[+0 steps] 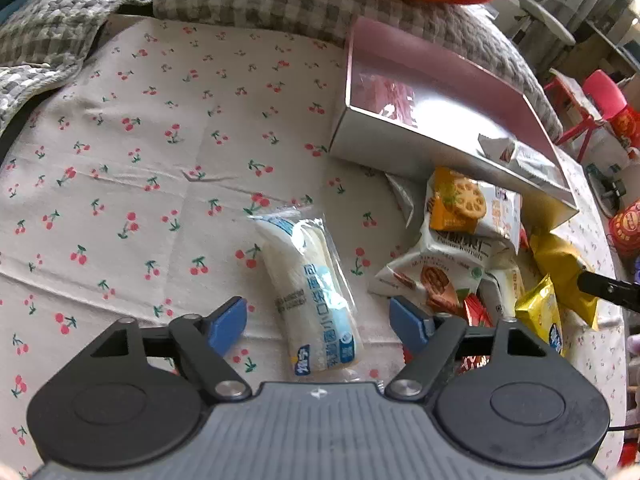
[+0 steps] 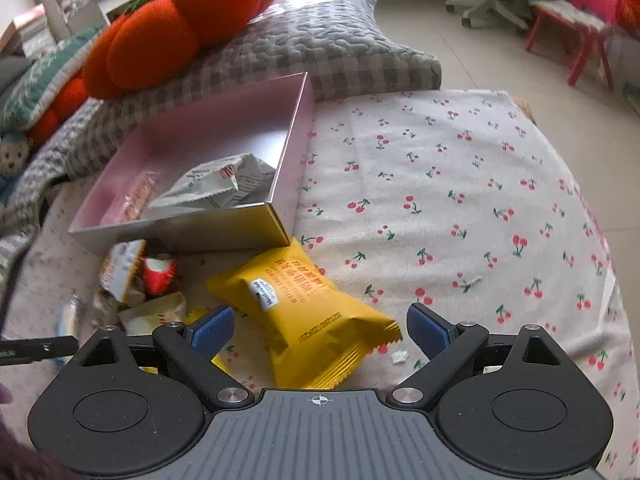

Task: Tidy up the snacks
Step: 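Grasp the white milk-stick bag with the left gripper while the right grasps the yellow waffle sandwich, then lower both held packets into the box and open both grippers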

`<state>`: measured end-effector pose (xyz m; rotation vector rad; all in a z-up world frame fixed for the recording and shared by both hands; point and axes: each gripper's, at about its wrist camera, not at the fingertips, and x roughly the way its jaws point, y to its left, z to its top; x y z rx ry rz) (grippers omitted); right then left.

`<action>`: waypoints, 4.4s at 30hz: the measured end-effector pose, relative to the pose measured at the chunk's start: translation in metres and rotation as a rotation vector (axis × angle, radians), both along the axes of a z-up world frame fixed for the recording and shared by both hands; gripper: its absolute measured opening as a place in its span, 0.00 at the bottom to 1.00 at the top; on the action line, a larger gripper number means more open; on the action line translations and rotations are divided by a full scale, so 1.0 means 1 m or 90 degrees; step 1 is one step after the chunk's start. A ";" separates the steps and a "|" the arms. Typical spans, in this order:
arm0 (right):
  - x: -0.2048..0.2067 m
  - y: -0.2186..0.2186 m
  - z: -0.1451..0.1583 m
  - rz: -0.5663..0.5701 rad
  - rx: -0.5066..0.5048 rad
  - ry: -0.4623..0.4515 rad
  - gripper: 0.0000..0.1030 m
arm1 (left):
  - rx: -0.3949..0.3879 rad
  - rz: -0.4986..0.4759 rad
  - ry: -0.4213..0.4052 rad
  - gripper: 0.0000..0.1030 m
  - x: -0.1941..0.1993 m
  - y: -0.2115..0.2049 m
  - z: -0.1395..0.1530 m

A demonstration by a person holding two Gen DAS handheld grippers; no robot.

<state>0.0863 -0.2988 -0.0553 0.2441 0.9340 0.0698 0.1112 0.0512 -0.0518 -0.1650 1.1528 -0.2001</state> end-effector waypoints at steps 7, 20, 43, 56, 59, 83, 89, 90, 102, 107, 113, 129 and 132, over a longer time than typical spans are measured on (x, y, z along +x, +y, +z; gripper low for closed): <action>0.007 0.008 -0.005 0.019 -0.039 -0.025 0.90 | 0.037 -0.006 -0.009 0.58 -0.003 -0.006 0.000; 0.005 0.024 -0.001 0.042 -0.018 0.012 0.41 | 0.073 -0.010 -0.018 0.25 -0.004 -0.002 0.004; 0.006 0.047 -0.012 0.064 -0.038 0.032 0.42 | 0.100 -0.020 -0.012 0.25 -0.003 -0.003 0.001; -0.005 0.047 0.005 0.052 -0.005 0.037 0.40 | 0.054 0.011 -0.010 0.18 -0.003 0.008 0.010; -0.007 0.045 0.010 0.048 0.005 0.034 0.40 | 0.047 0.012 -0.013 0.18 -0.005 0.008 0.012; -0.014 0.033 0.061 0.001 0.066 -0.038 0.39 | -0.023 0.034 -0.079 0.18 -0.004 0.005 0.048; -0.005 0.029 0.073 -0.035 0.100 -0.065 0.39 | -0.065 0.054 -0.117 0.18 0.005 -0.001 0.063; -0.003 0.029 0.075 -0.039 0.106 -0.070 0.39 | -0.069 0.054 -0.125 0.18 0.007 -0.004 0.065; 0.053 0.028 0.065 -0.052 0.136 -0.114 0.40 | -0.155 0.006 -0.148 0.18 0.074 -0.059 0.057; 0.079 0.028 0.049 -0.065 0.160 -0.129 0.40 | -0.188 -0.009 -0.153 0.18 0.089 -0.072 0.037; 0.102 0.032 0.037 -0.053 0.137 -0.152 0.40 | -0.190 -0.017 -0.151 0.16 0.101 -0.082 0.019; 0.120 0.036 0.008 -0.058 0.142 -0.149 0.42 | -0.186 -0.007 -0.141 0.12 0.103 -0.082 0.001; 0.121 0.035 0.007 -0.063 0.149 -0.148 0.42 | -0.187 0.003 -0.144 0.21 0.100 -0.080 0.003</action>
